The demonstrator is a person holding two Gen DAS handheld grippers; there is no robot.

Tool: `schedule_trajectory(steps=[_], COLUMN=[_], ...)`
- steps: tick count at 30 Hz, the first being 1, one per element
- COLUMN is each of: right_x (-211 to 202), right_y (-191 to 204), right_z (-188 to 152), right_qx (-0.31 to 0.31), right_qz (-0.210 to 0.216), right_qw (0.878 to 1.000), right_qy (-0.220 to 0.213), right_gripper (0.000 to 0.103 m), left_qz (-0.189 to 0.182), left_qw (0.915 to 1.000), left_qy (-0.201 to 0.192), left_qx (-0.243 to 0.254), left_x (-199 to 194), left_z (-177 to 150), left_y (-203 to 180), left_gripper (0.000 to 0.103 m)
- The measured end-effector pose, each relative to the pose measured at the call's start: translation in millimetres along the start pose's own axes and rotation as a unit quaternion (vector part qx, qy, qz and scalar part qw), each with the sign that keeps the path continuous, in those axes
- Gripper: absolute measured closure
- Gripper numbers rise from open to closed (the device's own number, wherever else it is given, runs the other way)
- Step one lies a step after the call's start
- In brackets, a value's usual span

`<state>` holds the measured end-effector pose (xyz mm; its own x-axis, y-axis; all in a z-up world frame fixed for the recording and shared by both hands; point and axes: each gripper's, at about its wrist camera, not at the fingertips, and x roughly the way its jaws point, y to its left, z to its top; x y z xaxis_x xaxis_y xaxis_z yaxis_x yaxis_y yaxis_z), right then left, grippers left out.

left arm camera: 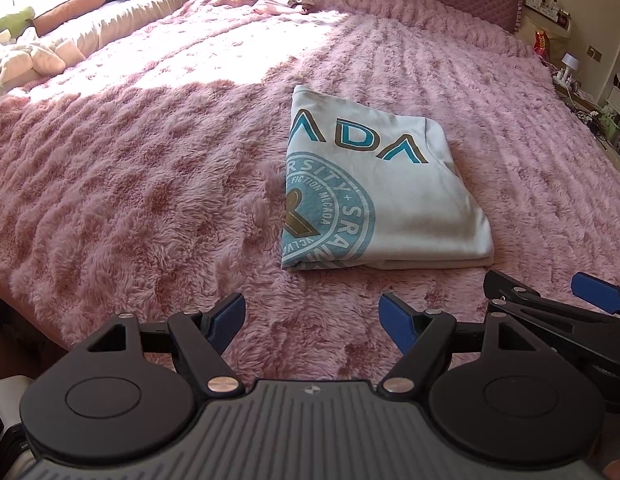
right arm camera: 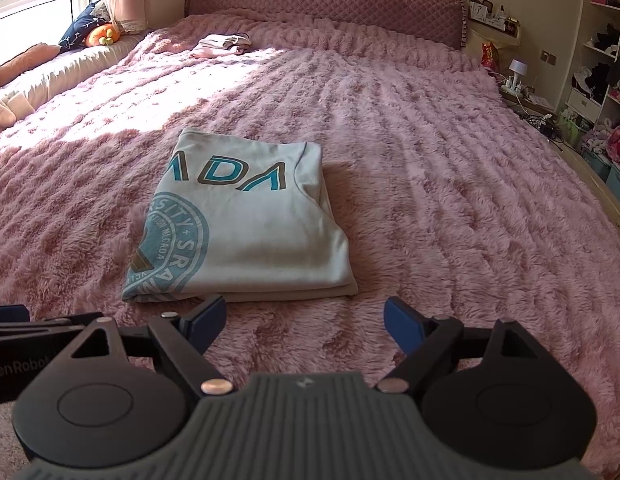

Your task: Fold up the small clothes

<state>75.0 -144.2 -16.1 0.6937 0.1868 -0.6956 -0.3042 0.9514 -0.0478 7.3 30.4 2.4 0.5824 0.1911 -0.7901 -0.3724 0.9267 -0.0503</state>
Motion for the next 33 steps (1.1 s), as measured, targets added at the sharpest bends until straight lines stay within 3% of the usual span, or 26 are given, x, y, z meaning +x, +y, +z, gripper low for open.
schedule_trajectory(steps=[33], right_x=[11], right_y=[10], right_z=[1], right_qx=[-0.009], right_qz=[-0.01], right_qw=[1.0], right_qy=[0.014], right_gripper=[0.021], left_qz=[-0.002], left_qw=[0.9998], left_qy=[0.021], left_qx=[-0.003], left_x=[11], left_z=[3], left_y=[4], left_gripper=[0.014])
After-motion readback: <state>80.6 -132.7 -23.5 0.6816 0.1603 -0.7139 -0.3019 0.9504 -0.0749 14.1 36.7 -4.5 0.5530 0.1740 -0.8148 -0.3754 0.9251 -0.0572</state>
